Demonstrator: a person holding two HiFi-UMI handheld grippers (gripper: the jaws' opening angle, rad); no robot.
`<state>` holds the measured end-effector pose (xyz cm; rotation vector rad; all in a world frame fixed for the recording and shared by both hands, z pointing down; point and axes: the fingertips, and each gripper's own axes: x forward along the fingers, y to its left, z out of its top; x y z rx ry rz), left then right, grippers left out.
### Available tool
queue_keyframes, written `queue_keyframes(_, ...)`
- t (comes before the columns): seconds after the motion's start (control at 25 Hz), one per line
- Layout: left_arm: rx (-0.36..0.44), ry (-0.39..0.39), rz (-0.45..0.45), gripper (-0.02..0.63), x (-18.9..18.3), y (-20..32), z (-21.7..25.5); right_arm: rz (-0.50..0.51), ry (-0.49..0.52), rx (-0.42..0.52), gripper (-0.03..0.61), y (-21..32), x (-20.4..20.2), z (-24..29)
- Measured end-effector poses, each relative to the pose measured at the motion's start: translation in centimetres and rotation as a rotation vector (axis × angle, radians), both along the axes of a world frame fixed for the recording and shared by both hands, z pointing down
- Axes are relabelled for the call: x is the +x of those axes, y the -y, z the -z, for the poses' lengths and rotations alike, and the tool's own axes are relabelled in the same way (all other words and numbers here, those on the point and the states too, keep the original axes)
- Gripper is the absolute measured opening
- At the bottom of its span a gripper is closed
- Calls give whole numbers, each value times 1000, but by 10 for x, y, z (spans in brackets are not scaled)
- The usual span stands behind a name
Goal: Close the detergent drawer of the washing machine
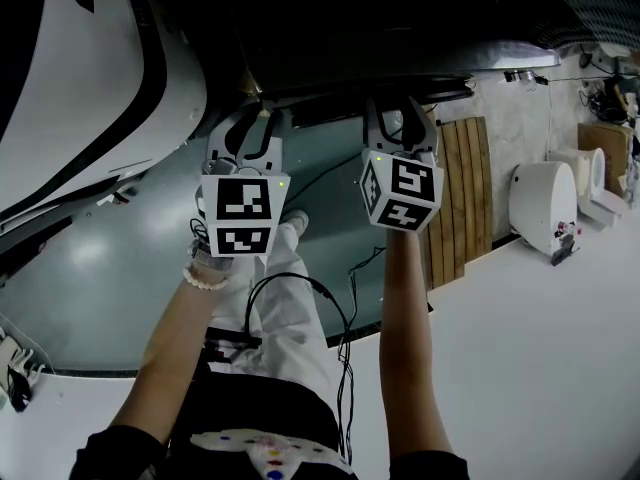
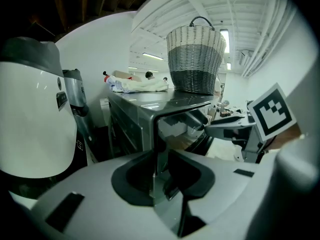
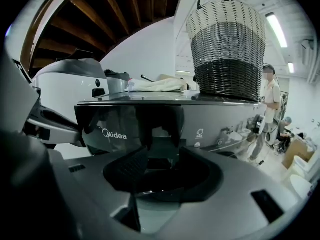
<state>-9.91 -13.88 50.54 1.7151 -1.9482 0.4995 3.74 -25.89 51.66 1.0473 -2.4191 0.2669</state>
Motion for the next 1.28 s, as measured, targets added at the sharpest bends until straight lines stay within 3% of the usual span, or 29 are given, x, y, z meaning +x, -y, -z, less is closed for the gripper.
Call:
queue_keyframes(0.28, 23, -31, -48, 91, 2, -8, 11, -17, 10, 6, 183, -17, 5, 12)
queue_keyframes(0.8, 101, -54, -231, 11, 26, -26, 83, -22, 36, 28, 5, -83, 18, 73)
queue_keyframes(1.28, 164, -78, -436, 11, 57, -48, 148, 5, 81, 82, 4, -143, 32, 144)
